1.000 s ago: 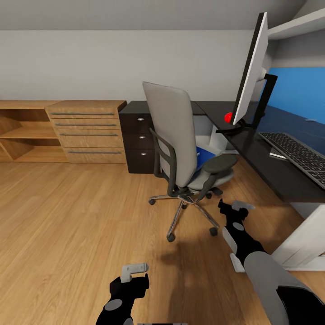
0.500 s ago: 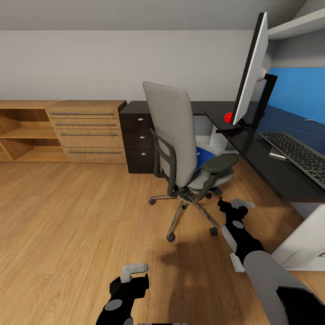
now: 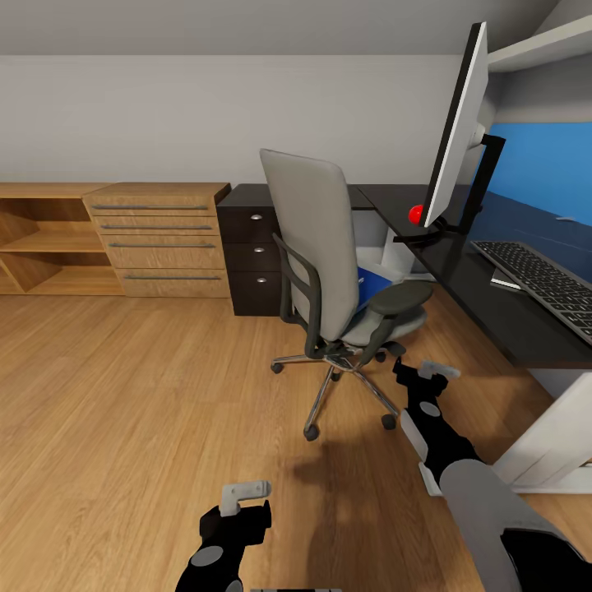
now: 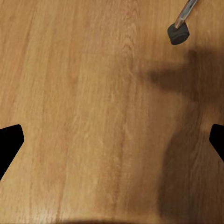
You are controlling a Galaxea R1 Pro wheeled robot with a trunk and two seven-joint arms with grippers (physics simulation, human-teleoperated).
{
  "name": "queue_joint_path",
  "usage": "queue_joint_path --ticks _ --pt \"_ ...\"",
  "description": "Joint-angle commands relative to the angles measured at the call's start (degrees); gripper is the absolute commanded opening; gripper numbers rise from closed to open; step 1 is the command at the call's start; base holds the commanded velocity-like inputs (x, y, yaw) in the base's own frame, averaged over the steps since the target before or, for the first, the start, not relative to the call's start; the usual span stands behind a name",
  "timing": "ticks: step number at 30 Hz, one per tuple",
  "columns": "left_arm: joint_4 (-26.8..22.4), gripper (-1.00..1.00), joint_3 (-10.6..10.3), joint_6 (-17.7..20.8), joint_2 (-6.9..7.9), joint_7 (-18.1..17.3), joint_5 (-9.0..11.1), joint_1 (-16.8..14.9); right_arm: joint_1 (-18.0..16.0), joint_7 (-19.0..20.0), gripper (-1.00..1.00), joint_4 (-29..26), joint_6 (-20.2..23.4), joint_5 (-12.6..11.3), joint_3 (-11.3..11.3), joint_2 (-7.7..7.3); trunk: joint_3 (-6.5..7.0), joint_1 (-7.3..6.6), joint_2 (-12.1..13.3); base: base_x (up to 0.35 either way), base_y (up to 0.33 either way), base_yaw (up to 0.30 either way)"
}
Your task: In the bedroom, organize the workspace by keeping the computer under the desk, ensuring the monitor is on the desk, placing the keyboard on the desk next to the monitor, placing the mouse on the desk next to the keyboard, moving the folder from the swivel chair onto the desk next to the mouse, stacking the notebook on top of the folder with the pen on top of the notebook, and positioning the swivel chair next to the desk.
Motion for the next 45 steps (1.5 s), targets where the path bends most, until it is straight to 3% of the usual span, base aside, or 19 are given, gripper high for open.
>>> queue_joint_path --ticks 1,11,26,45 --pt "-0.1 1.0 -0.1 0.1 0.01 0.6 0.6 0.0 0.0 0.0 1.0 0.0 -0.4 -0.6 0.1 0.0 -0.04 -0.01 0.0 0.0 0.0 0.0" --pt "0.0 1.0 -0.1 0.1 0.01 0.6 0.6 0.0 0.5 0.0 1.0 -2.1 -0.3 -0.6 0.1 0.02 -0.04 -0.01 0.0 0.0 0.0 0.0" --pt "1.7 1.0 0.0 -1.3 0.01 0.6 0.6 0.0 7.7 -0.1 1.0 -17.2 6.5 -0.6 0.1 0.11 -0.04 -0.01 0.0 0.0 0.0 0.0" --pt "2.7 1.0 -0.1 -1.5 0.01 0.5 0.6 0.0 11.6 0.0 1.0 -22.6 7.7 -0.4 0.4 0.15 -0.04 -0.01 0.0 0.0 0.0 0.001"
